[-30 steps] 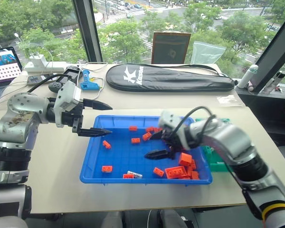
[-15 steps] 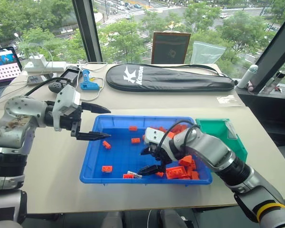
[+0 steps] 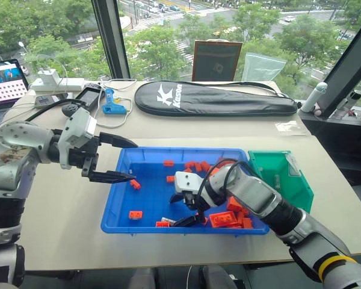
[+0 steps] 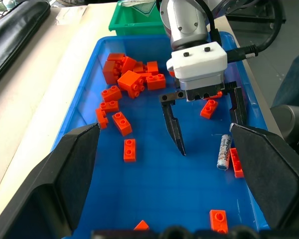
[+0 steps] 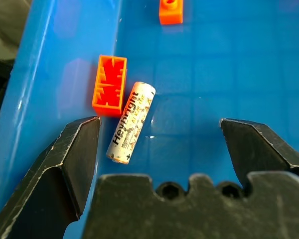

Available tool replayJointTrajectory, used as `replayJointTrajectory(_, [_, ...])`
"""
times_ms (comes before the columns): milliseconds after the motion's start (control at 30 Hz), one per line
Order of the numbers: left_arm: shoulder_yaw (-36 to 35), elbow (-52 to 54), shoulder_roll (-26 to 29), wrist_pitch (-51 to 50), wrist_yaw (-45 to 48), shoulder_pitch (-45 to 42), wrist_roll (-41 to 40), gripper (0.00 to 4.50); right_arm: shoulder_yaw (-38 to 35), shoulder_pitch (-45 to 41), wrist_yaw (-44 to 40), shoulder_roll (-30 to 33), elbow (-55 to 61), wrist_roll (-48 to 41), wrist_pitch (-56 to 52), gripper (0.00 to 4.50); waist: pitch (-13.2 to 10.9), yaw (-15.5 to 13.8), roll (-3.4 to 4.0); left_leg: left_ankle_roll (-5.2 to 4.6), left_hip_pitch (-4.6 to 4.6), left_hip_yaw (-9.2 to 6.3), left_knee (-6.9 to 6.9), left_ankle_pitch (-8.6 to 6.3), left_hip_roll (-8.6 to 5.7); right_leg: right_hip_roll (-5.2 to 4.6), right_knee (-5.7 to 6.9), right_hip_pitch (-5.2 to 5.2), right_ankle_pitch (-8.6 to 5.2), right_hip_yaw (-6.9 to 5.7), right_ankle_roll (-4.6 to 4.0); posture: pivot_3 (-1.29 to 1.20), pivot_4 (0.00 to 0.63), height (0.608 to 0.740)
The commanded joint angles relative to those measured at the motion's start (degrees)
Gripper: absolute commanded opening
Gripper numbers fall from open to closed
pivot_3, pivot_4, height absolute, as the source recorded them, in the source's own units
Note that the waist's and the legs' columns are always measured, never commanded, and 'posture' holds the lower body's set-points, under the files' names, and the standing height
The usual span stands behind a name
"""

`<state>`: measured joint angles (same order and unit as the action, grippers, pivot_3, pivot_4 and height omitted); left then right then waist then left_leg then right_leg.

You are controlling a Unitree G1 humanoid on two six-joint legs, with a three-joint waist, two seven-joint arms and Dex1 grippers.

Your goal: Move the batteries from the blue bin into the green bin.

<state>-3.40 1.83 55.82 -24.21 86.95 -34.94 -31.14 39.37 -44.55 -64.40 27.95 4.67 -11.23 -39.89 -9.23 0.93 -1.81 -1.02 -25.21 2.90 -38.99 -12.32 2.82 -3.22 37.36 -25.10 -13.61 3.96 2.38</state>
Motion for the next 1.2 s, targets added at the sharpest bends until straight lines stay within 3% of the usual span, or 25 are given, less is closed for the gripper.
replayJointTrajectory(33, [-1.0,1.2,0.9,0.0,0.1,-1.0,-0.5,4.50,-0.4,-0.6,0.0,-0.1,-0.9,2.8,2.5,3.30,0.0,0.0,0.00,0.00,0.00,0.00,0.00,0.00,0.00,0.00,0.02,0.00,0.00,0.00,0.00,0.00,0.150,0.740])
replayJointTrajectory(300, [-0.2,1.1,-0.2,-0.6,0.1,-3.0,-1.1,4.50,-3.8,-0.4,0.0,0.1,-1.6,3.2,2.5,0.64,0.0,-0.1,0.00,0.04,0.02,0.00,-0.02,0.02,-0.01,0.00,0.12,-0.01,0.00,0.00,0.00,0.00,0.150,0.740])
replayJointTrajectory(367, [0.1,1.2,-0.2,-0.6,0.4,-2.9,-1.0,4.50,-6.8,-0.7,-0.1,1.1,-0.3,1.9,1.0,0.26,0.0,-0.1,0.00,0.04,0.02,0.00,-0.02,0.03,-0.01,0.00,0.13,-0.01,0.00,0.00,0.00,0.00,0.150,0.740])
replayJointTrajectory(633, [0.6,1.0,-2.0,-0.6,0.7,-3.6,-2.0,4.50,-22.7,-0.6,-1.5,12.3,11.0,-6.5,-10.4,0.26,0.0,-0.3,0.00,0.05,0.02,0.01,-0.02,0.03,-0.02,-0.02,0.14,-0.03,-0.01,0.01,-0.01,0.00,0.150,0.740])
replayJointTrajectory(800, [1.1,-0.1,-7.3,-1.5,0.5,-7.8,-4.3,4.50,-33.0,4.0,-0.3,26.5,13.0,-6.5,-14.2,0.26,0.0,-1.0,-0.01,0.05,0.01,0.02,-0.02,0.03,-0.05,-0.05,0.06,0.01,-0.01,0.00,0.00,0.00,0.150,0.740])
replayJointTrajectory(933, [1.4,-0.9,-10.3,-2.6,0.1,-10.6,-5.7,4.50,-40.5,9.2,0.8,33.5,11.9,-7.5,-16.4,0.26,0.0,-0.9,-0.01,0.04,0.02,0.03,-0.01,0.03,-0.06,-0.06,-0.06,0.05,-0.01,0.02,0.00,0.00,0.150,0.740])
replayJointTrajectory(1200, [3.2,-4.5,-13.9,-0.8,0.5,-13.7,-4.0,4.50,-50.1,21.9,5.3,38.4,10.5,-7.7,-18.7,0.26,0.0,-0.1,0.00,0.04,0.03,0.00,-0.01,0.03,-0.06,-0.04,-0.06,0.08,-0.01,0.05,0.00,0.00,0.150,0.740])
